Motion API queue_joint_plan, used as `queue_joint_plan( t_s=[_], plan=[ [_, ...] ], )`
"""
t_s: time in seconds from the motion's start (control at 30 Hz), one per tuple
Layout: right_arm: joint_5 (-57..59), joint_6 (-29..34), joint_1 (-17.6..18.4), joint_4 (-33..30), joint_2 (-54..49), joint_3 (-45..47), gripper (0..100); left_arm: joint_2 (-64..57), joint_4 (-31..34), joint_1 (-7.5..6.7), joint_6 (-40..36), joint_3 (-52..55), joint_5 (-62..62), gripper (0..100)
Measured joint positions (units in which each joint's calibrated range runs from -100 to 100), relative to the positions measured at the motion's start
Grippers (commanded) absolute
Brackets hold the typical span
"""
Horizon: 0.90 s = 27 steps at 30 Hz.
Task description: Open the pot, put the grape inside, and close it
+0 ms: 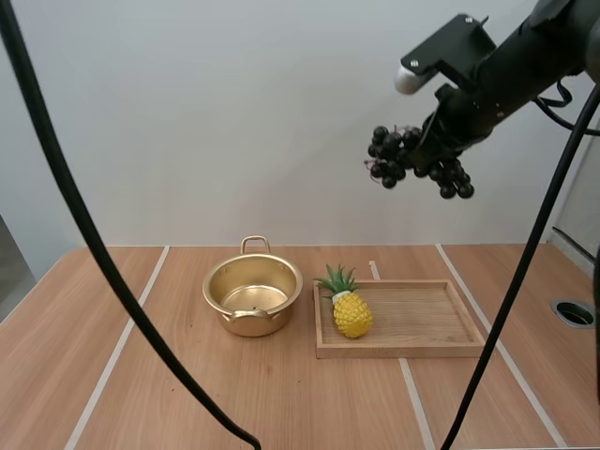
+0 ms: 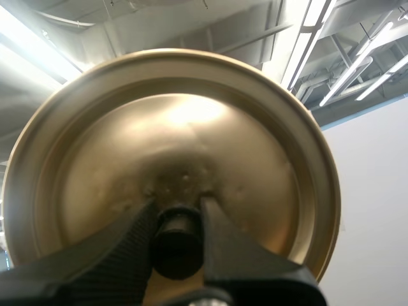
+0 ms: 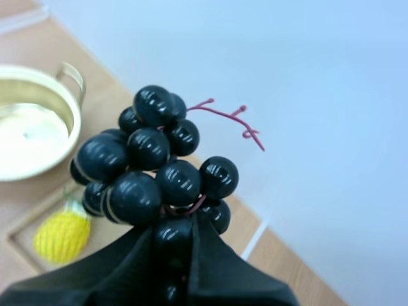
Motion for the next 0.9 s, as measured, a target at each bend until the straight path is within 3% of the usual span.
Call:
queue_joint_plan(
  t_s=[0.23, 0.43, 0.73, 0.9],
  plan=[
    [0.32, 1.21, 1.15, 8.84, 0.00, -4.24, 0, -0.89, 0.00, 0.00, 0.00, -0.03, -0.36, 0],
    [0.63, 3.82, 7.20, 9.16, 0.00, -4.42, 0, -1.59, 0.03, 0.00, 0.00, -0.03, -0.36, 0],
    [0.63, 13.86, 21.90, -2.60, 2.82, -4.49, 0, -1.59, 0.03, 0.00, 0.00, -0.03, -0.36, 0],
    [0.63, 18.95, 26.90, -6.62, 8.75, -4.49, 0, -1.59, 0.03, 0.00, 0.00, -0.03, -0.36, 0]
  ],
)
